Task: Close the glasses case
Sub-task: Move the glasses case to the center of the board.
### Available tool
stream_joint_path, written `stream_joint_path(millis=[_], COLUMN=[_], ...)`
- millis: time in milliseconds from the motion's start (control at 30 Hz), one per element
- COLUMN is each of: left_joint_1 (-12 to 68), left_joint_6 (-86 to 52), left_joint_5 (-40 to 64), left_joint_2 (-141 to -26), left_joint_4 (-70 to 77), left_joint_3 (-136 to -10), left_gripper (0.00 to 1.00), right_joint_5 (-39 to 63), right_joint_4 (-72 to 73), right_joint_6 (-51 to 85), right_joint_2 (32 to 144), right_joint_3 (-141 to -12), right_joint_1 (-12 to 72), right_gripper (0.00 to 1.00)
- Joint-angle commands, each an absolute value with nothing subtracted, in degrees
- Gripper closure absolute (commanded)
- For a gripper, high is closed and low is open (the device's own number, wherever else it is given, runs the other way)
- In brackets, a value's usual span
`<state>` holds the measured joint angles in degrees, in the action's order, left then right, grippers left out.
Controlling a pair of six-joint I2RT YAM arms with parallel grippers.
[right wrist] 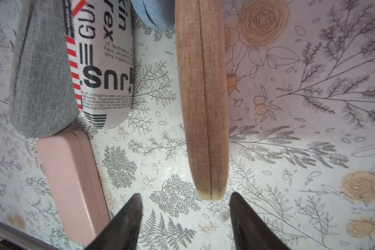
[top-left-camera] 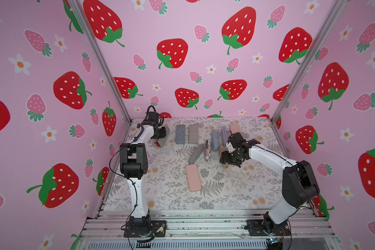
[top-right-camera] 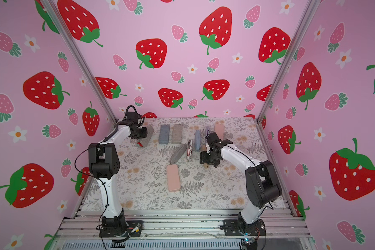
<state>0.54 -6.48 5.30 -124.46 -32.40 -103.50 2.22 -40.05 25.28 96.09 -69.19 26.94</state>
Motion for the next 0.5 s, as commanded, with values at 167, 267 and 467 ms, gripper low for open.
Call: stream_joint_path(millis=[167, 267, 467], left_joint_1=[0.55, 0.63, 0.69], left_joint_6=[-6.93, -7.12, -7.81], left_joint_5=[6.04, 6.36, 7.03], left_joint_2=[-126.47, -126.38, -125.13], left_joint_4=[-33.5, -33.51, -33.17], left_joint_3=[-105.32, -105.16, -103.95], left_gripper=[0.8, 0.82, 0.85], right_joint_5=[3.69, 3.69, 4.3], right_joint_4=[-39.83, -39.83, -39.29], right_joint_6=[24.79, 24.7, 25.04], right_joint_2=[97.56, 97.76, 97.69], right_joint_3=[-69.35, -69.43, -68.87], right_joint_1=[26.85, 26.86, 26.84], right_gripper=[0.35, 0.35, 0.35])
